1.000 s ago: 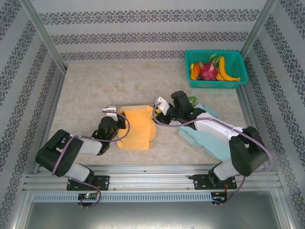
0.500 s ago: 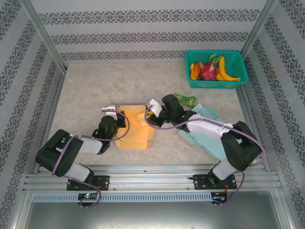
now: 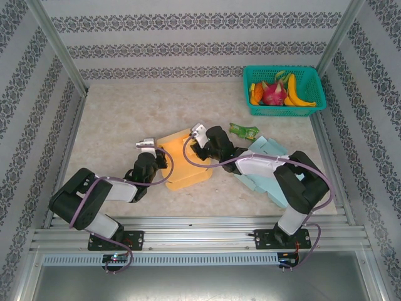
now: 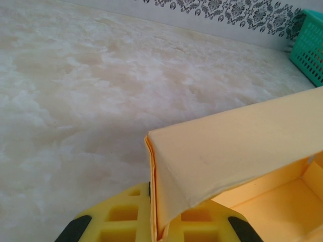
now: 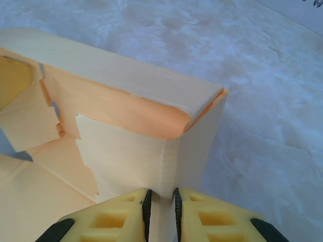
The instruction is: Fold the paper box
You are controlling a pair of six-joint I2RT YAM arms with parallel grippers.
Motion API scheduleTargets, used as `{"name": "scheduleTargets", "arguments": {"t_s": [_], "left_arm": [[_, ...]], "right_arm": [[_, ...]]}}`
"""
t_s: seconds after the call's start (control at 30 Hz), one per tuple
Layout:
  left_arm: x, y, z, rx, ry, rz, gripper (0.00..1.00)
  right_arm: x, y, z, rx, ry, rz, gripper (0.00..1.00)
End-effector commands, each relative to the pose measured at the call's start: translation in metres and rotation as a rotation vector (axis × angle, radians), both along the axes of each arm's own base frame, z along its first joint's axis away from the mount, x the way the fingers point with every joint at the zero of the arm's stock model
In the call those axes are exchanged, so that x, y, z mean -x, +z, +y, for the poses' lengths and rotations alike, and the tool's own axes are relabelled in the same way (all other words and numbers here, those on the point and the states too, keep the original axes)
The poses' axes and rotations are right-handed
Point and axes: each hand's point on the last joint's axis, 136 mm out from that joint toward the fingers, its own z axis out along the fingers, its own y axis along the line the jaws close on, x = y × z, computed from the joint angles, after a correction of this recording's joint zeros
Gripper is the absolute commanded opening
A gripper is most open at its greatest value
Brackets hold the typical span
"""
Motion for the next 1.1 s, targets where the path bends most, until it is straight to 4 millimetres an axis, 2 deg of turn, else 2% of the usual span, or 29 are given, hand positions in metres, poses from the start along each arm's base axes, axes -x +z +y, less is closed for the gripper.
{"name": "scheduleTargets", "arguments": {"t_s": [0.0,0.2,0.43,0.53,0.67,0.83,1.07], "left_arm": [[-0.001,0.014,-0.028,0.029,-0.092,-0.039,0.0],[0.001,0.012,-0.031,0.02,-0.103,-0.032,0.0],[0.001,0.012,-0.029,0.011,-0.097,-0.027,0.0],[0.002,0.012,-0.03,0.011,-0.101,-0.025,0.0],[0.002,0.013,-0.03,0.015,-0.101,-0.028,0.0],[0.002,0.012,-0.03,0.017,-0.104,-0.024,0.0],[0.002,0.013,-0.037,0.027,-0.134,-0.025,0.0]], "right_arm": [[-0.007,0.007,0.01,-0.06,-0.015,-0.052,0.22],[-0.01,-0.001,0.011,-0.085,-0.003,-0.046,0.24],[-0.008,-0.001,0.01,-0.244,0.095,0.037,0.26],[-0.004,-0.003,0.014,-0.26,0.147,0.062,0.34],[-0.006,-0.007,0.015,-0.255,0.141,0.067,0.36],[-0.011,-0.013,0.011,-0.239,0.109,0.057,0.33],[-0.019,-0.02,0.009,-0.208,0.073,0.06,0.35]]}}
